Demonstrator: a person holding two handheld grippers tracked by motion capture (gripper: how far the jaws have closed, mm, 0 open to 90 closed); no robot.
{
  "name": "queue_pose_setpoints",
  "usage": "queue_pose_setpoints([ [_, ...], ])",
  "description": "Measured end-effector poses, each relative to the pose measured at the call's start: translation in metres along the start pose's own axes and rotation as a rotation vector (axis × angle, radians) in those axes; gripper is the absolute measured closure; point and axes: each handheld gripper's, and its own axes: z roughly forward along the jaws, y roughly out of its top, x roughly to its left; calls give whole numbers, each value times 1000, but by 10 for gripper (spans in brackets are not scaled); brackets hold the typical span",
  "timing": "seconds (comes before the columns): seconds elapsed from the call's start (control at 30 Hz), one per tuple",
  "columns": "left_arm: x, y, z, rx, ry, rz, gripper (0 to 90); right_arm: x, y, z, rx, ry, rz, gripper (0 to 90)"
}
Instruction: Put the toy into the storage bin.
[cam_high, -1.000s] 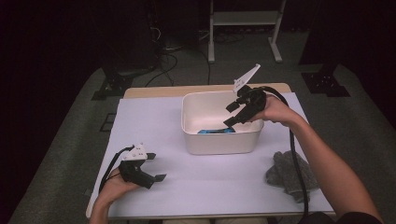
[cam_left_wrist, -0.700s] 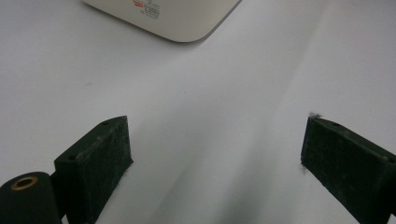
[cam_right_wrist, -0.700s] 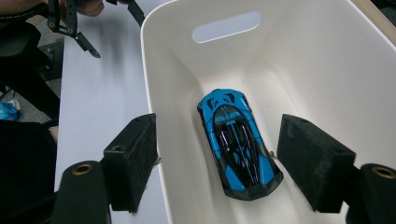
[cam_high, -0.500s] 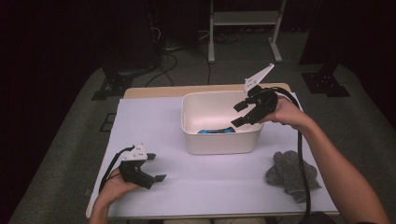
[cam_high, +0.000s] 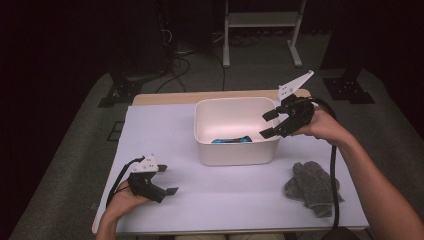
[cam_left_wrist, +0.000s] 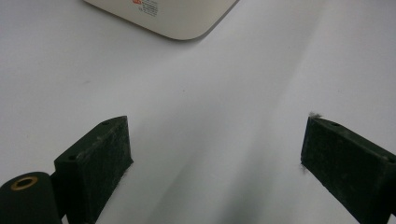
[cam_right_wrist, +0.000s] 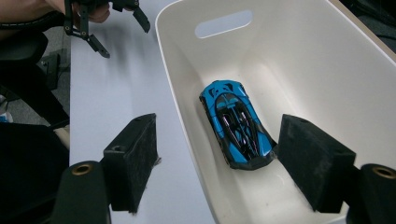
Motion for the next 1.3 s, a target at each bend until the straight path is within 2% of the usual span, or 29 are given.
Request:
queue_pose_setpoints([
  [0.6,-2,1,-2,-1,7,0,80,15,-21,-16,-2,-13,2,272],
  [0.77,-2,1,-2,2,9,2,80,15,-32,-22,-4,-19,18,268],
  [0.87,-2,2,-1,2,10,4,80,16,-42,-25,-12,-25,44,268],
  [1.3,-3,2,-1,0,11,4,81,15,-81,-24,-28,-24,104,261],
])
